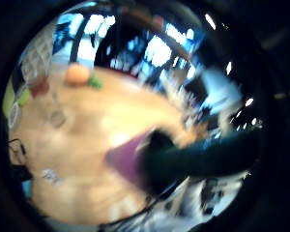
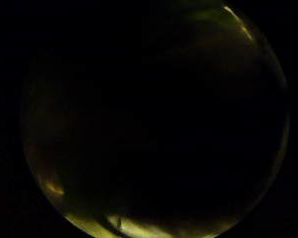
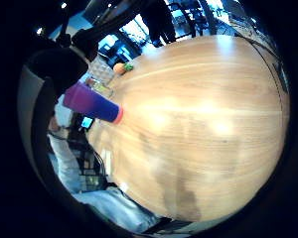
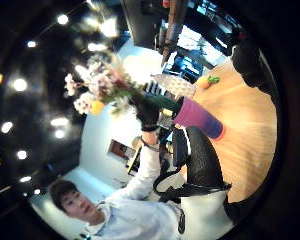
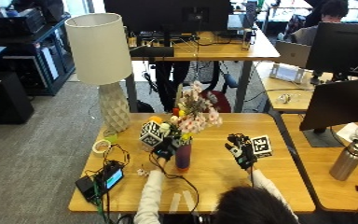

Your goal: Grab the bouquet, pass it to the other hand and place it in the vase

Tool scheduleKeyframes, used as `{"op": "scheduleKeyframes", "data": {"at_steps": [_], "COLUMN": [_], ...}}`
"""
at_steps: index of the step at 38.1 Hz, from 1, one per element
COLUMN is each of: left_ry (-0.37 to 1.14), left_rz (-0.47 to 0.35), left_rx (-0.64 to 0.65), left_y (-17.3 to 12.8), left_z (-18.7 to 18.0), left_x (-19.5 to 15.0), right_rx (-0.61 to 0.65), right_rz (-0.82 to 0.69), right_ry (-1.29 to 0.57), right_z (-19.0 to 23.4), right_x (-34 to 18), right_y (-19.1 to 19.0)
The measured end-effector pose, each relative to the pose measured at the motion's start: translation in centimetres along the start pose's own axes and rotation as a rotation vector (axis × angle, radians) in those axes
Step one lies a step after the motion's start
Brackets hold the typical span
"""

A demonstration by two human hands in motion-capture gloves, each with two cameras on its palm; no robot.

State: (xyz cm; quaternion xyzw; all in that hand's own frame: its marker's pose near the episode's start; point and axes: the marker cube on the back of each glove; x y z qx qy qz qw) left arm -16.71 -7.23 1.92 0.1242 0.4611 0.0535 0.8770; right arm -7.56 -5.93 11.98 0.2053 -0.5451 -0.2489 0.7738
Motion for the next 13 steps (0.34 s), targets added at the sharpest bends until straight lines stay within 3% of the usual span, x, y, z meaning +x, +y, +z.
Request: {"op": "scheduleKeyframes", "data": {"at_steps": [2,4,6,10,13], "left_ry": [-0.150,-0.245,-0.268,-0.232,-0.195], "left_rz": [-0.101,-0.212,-0.227,-0.097,0.086], "left_rx": [-0.101,-0.117,-0.098,-0.061,-0.018], "left_y": [3.4,5.5,6.6,7.6,8.1], "left_z": [-0.2,-0.7,-1.3,-1.6,-1.6], "left_x": [-2.4,-4.6,-5.9,-5.9,-5.4], "right_rx": [-0.019,-0.037,-0.061,-0.072,-0.073], "right_rz": [-0.009,0.016,0.004,-0.027,0.022], "right_ry": [-0.031,-0.029,-0.045,0.015,0.149], "right_z": [0.1,-0.1,-0.3,-0.6,-0.4], "right_x": [-1.9,-2.0,-1.4,0.6,1.2], "right_y": [0.4,0.8,1.2,1.7,1.7]}}
